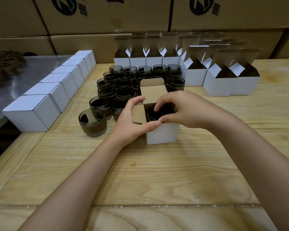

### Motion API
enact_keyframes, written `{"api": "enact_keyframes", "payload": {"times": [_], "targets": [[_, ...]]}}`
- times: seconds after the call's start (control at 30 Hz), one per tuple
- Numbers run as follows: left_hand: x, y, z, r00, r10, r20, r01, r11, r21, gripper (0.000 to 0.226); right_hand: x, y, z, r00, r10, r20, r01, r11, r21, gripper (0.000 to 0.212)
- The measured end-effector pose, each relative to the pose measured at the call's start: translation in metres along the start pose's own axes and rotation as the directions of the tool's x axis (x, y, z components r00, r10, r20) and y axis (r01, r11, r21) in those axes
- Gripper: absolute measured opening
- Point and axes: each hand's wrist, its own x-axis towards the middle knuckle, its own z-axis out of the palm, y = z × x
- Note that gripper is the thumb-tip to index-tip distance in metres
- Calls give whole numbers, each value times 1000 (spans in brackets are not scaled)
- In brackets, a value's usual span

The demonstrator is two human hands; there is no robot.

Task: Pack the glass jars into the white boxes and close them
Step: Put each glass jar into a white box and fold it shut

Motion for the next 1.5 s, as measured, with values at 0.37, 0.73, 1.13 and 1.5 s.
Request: {"api": "enact_keyframes", "payload": {"times": [0.37, 0.73, 1.13, 1.5], "targets": [[0, 2, 0, 1000, -12, 11, 12, 1000, 14, 94, 15, -13, -11, 991, 129, 45, -129, 992, -4, 37], [0, 0, 2, 1000, -14, 19, 15, 998, -59, 87, -18, 31, 57, 789, 589, -176, 12, 272, 962, 25], [-2, -2, 10, 998, 49, -32, -54, 985, -163, 73, -9, 29, 67, 899, 397, -183, 63, 296, 953, 39], [-2, 0, 10, 996, 62, 71, -51, 988, -145, 42, -14, 31, 65, 933, 311, -182, 131, 177, 975, 39]]}}
